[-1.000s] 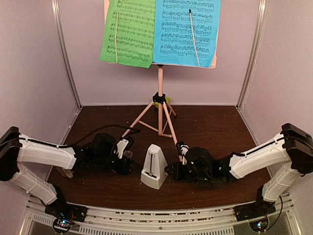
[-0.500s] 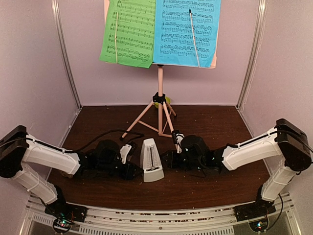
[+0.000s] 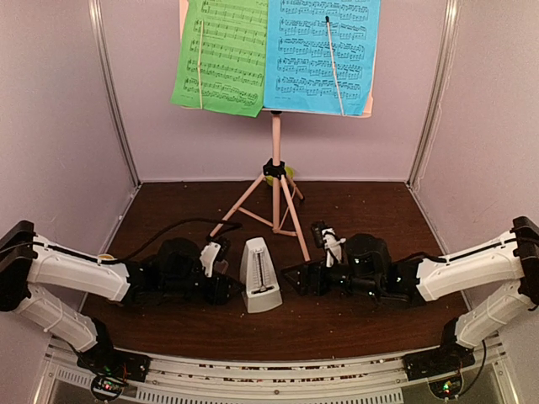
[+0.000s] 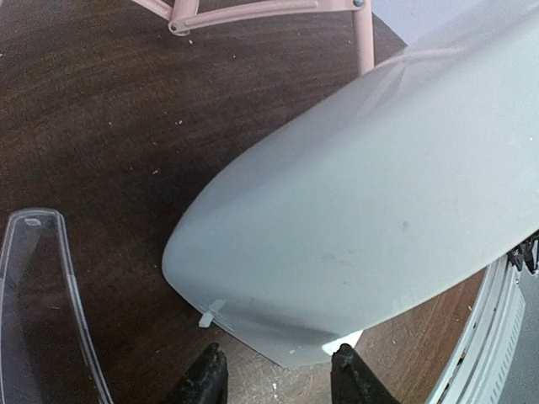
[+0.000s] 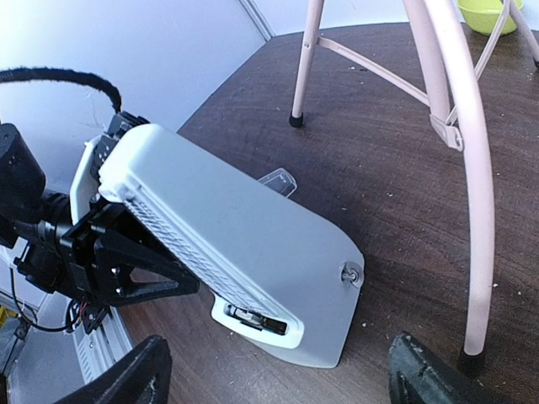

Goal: Set up the instrument practice props

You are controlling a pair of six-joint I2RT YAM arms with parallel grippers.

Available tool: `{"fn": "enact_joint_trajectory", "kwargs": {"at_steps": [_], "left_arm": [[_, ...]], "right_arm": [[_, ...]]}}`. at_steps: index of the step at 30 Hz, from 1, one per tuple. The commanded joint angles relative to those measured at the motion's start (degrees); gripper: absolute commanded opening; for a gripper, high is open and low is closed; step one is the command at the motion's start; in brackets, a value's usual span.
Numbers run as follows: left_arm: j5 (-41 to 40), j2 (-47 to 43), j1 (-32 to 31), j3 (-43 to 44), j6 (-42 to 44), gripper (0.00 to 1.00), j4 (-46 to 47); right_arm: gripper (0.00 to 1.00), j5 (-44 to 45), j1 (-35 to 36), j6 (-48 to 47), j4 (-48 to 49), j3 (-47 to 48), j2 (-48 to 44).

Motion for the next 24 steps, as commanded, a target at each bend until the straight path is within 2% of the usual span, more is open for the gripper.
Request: {"fn": "enact_joint_trajectory", "kwargs": {"at_steps": [1,3,13,18,24], "left_arm": [[-1.22,-2.23,2.25,0.38,2.05,0.44,-1.48],[-0.54,-1.56,3.75,1.29,2.82,0.44,-2.26],[3.85,5.57,6.35,9.83,6.39,0.44,-3.47],[4.68,7.35,6.93,11.94,6.73,0.44,-3.37],[5.08,6.7,6.93,11.87,6.49,0.43,-2.89]], "right_arm": [[0.94,-4.21,0.29,-5.61,0.74,2.77,0.92],[1.0,-5.27,0.58,-5.93,0.5,4.53,1.94],[0.99,0.12,3.15,-7.36,-4.49,11.78,6.14],[0.93,2.69,3.48,-7.32,-6.85,13.94,6.84],[0.76,8.6,3.5,-5.71,-11.13,15.86,7.43]]}}
